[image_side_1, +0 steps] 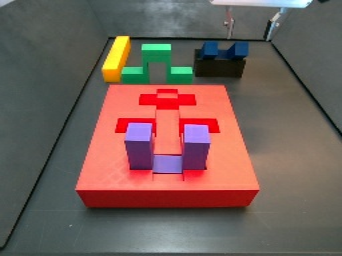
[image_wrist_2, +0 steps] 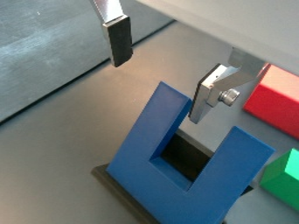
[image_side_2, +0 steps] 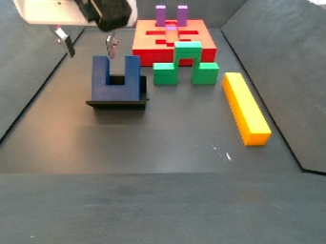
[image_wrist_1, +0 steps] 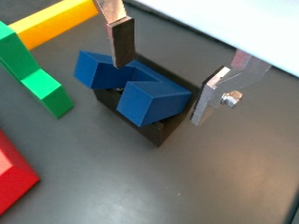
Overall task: Pick up the blue object. Move up. Place the blue object on the fixture. Regrasp the blue object. Move to above the board. Insert the blue object.
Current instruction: Regrasp the blue object.
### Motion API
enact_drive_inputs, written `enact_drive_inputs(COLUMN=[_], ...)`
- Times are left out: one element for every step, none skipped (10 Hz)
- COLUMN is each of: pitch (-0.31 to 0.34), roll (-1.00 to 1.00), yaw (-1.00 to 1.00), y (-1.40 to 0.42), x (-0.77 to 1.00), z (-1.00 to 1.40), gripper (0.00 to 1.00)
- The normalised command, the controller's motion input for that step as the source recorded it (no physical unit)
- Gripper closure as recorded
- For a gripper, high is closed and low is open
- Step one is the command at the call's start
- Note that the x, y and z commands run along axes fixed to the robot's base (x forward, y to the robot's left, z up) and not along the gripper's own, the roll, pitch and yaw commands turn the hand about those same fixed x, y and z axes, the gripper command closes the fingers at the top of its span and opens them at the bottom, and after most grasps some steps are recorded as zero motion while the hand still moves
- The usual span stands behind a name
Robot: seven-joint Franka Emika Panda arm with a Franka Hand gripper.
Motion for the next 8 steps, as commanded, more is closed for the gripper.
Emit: enact_drive_inputs(pitch=[0.000,0.000,0.000,0.000,0.000,0.000,0.000,0.000], roll=[0.80,0.79,0.78,0.80,0.81,0.82,0.83,0.84], yaw=[0.00,0.00,0.00,0.00,0.00,0.00,0.00,0.00], y=[-0.05,-0.05,-0.06,-0.06,-0.06,-0.07,-0.09,-0.12], x=[-0.05,-0.06,-0.04,-0.06,-0.07,-0.09,-0.08,-0.06], z=[0.00,0.00,0.00,0.00,0.00,0.00,0.00,-0.02], gripper=[0.00,0.00,0.00,0.00,0.00,0.00,0.00,0.00])
